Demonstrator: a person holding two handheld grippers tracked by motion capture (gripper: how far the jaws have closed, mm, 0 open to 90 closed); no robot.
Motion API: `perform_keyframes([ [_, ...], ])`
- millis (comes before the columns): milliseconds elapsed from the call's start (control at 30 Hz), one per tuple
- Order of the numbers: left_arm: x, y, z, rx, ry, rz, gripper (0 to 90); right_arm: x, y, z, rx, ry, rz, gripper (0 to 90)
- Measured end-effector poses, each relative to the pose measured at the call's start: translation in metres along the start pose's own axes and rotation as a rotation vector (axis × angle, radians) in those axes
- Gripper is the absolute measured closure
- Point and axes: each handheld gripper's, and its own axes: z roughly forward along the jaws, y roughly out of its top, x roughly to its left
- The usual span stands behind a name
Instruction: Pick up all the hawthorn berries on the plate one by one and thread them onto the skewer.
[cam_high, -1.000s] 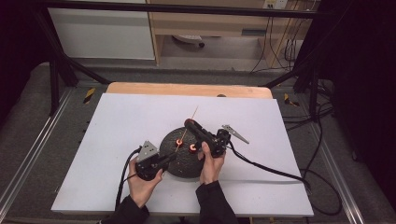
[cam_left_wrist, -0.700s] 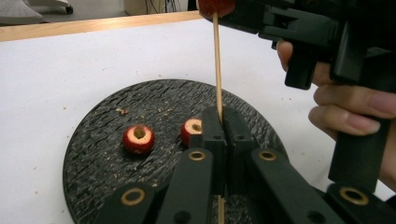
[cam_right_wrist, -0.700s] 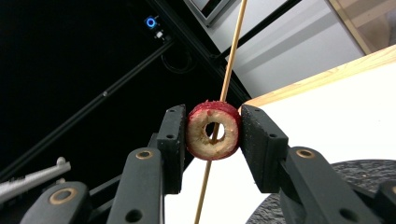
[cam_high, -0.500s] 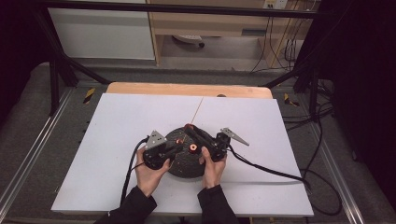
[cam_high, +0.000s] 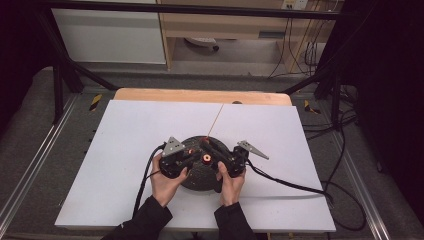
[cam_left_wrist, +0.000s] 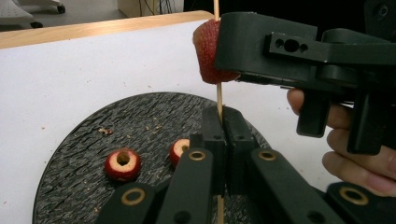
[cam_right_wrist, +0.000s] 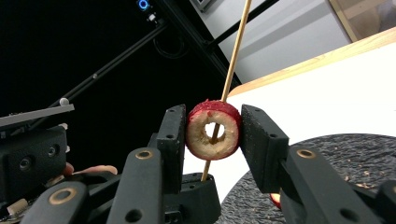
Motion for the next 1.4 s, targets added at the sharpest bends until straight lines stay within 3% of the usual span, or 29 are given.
perform_keyframes([
  [100,0.001,0.000,-0.001,0.001,-0.007,0.006,88.4,0.000,0.001,-0.001,0.014,-0.002,-0.012,59.9],
  [167,0.001,-0.001,-0.003,0.005,-0.011,0.008,88.4,0.001,0.005,-0.003,0.036,-0.007,-0.022,52.1],
  [400,0.008,-0.009,-0.012,0.025,-0.013,0.029,88.4,-0.004,0.019,-0.020,0.080,-0.041,-0.072,37.4],
  [700,0.023,-0.023,-0.029,0.062,-0.019,0.057,88.4,-0.024,0.033,-0.043,0.248,-0.127,-0.203,6.3],
  [733,0.024,-0.024,-0.031,0.067,-0.020,0.058,88.4,-0.024,0.033,-0.043,0.248,-0.127,-0.203,6.3],
  [867,0.032,-0.029,-0.041,0.083,-0.012,0.055,88.4,-0.030,0.034,-0.048,0.335,-0.148,-0.236,2.6],
  [1033,0.041,-0.040,-0.054,0.101,-0.015,0.054,88.4,-0.031,0.035,-0.053,0.422,-0.169,-0.301,1.0],
  [1400,0.060,-0.064,-0.077,0.139,0.005,0.043,88.3,-0.027,0.040,-0.050,0.539,-0.187,-0.369,1.7],
])
